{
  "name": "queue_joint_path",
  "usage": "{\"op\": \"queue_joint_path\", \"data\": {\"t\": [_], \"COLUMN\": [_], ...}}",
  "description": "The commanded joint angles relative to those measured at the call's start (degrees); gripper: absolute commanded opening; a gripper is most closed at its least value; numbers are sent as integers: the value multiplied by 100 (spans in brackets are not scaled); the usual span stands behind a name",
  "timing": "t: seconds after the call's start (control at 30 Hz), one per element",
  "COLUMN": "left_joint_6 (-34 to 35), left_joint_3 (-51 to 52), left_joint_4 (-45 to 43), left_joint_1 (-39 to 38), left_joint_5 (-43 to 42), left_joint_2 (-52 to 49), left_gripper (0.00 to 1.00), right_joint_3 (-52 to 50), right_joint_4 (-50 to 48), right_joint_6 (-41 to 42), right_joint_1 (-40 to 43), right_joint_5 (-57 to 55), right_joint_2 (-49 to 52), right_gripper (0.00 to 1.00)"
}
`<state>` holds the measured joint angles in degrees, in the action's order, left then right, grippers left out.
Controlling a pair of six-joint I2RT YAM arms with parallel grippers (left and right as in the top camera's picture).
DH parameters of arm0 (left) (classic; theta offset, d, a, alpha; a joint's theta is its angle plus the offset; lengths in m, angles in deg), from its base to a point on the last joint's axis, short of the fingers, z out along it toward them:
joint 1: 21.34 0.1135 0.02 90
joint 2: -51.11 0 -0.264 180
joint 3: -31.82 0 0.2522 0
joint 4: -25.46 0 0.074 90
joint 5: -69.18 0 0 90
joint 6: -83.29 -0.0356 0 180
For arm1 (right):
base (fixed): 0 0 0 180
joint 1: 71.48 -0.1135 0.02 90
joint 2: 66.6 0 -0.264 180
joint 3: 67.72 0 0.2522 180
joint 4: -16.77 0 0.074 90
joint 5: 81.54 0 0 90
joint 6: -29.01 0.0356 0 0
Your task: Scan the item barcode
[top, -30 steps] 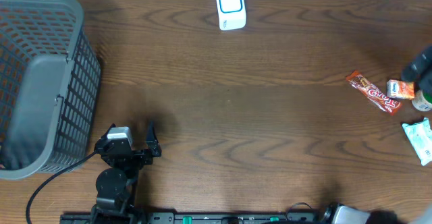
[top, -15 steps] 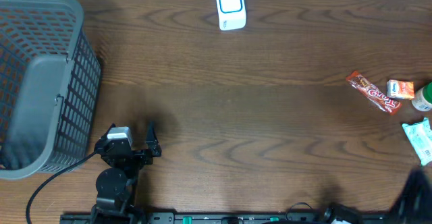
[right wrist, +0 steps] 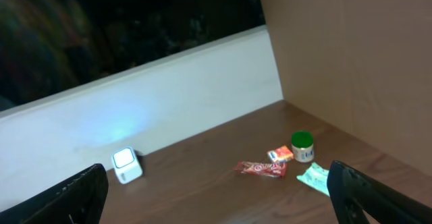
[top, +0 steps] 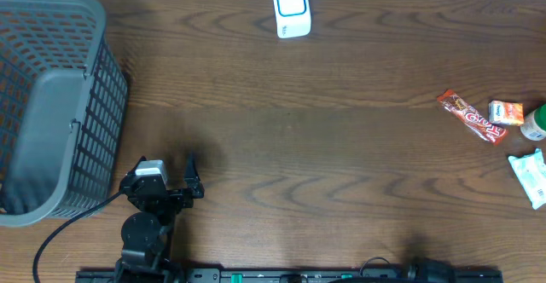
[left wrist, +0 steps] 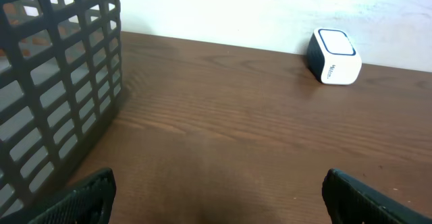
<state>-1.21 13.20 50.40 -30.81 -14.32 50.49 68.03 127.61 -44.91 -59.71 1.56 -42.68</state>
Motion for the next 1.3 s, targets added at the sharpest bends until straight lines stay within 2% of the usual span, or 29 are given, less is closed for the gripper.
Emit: {"op": "queue_joint_path", "data": {"t": [0.0,0.1,0.23,0.47,0.63,1.07,1.17,1.27], "left_joint_6": [-92,-92,-94,-94,-94,-94,-92,-92], "left_joint_3": [101,101,101,101,101,101,101,101], "left_joint_4": [140,140,140,140,140,140,140,140], "left_joint_1": [24,24,24,24,24,24,24,24], "left_joint_5": [11,11,11,11,11,11,11,11], "left_joint_2": [39,39,39,39,39,39,39,39], "left_gripper": [97,98,98,98,98,98,98,98], "right_joint_3": [-199,-605,-1486,-3899,-5289,-10085,-10867,-11285], "right_joint_4": [11,-59,-645,-2535,-3630,-7956,-8625,-8846], "right_joint_6": [-70,-68,-72,-70,-66,-52,127,229], "right_joint_1": [-382,-706,-940,-1147,-1189,-1187,-1185,-1180], "right_joint_5": [-267,-332,-529,-525,-522,-474,-463,-461], "right_joint_2": [-343,-651,-1158,-2354,-2308,-2363,-2363,-2363], "right_gripper": [99,99,99,99,99,99,99,99]}}
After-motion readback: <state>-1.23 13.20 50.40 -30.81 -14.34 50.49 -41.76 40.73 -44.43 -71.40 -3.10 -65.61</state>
